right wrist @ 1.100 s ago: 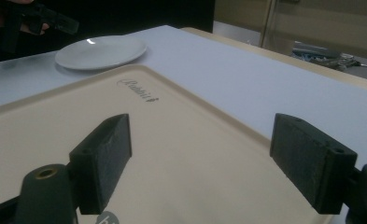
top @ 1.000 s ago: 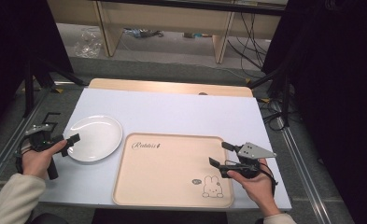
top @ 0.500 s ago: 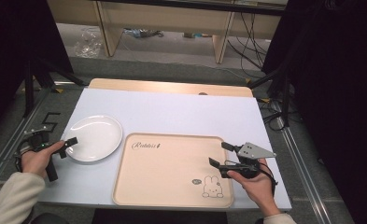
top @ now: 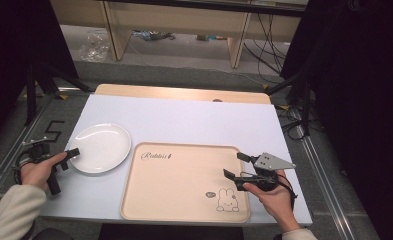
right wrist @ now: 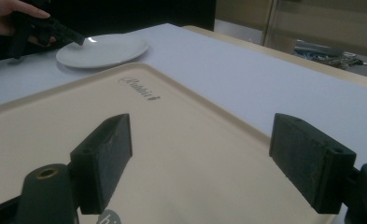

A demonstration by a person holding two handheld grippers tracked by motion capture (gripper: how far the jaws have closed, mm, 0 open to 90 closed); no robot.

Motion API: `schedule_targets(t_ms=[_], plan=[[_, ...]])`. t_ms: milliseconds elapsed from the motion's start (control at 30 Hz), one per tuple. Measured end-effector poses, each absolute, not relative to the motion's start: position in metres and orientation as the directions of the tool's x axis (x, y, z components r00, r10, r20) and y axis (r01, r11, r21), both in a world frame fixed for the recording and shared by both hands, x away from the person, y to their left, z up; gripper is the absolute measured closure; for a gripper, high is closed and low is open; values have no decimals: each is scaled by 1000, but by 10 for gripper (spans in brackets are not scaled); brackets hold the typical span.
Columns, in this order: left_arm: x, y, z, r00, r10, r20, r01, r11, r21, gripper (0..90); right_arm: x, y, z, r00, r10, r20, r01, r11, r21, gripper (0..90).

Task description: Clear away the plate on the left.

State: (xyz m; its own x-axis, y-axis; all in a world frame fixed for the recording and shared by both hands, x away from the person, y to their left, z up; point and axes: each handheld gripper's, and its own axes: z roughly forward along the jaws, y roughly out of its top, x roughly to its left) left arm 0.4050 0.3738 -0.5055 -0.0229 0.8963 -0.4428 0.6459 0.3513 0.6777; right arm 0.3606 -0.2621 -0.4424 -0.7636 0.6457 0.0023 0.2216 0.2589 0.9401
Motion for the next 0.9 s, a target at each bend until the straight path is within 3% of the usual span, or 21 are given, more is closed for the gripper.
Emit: schedule_targets(t_ms=[100,300,533,567,633,800,900], plan=[[405,374,-505,-5,918,-397,654,303,693,664,360,-261,-442,-769,638,29,248,257,934,221],[407,375,-504,-21,910,-415,662,324,676,682,361,-263,-442,-771,637,3,231,275,933,221],[407,382,-507,-83,832,-548,648,463,605,755,361,-262,-443,-772,636,10,237,274,932,221],[406,383,-509,-90,785,-613,639,517,570,764,361,-262,-443,-771,637,10,239,274,932,221],[404,385,-506,-114,760,-640,643,548,535,787,362,-263,-443,-770,637,6,237,278,931,221],[401,389,-500,-95,723,-684,609,586,534,833,361,-262,-444,-771,636,29,253,265,930,221],[399,391,-500,-73,635,-769,580,654,485,869,361,-263,-443,-770,638,7,238,278,931,221]])
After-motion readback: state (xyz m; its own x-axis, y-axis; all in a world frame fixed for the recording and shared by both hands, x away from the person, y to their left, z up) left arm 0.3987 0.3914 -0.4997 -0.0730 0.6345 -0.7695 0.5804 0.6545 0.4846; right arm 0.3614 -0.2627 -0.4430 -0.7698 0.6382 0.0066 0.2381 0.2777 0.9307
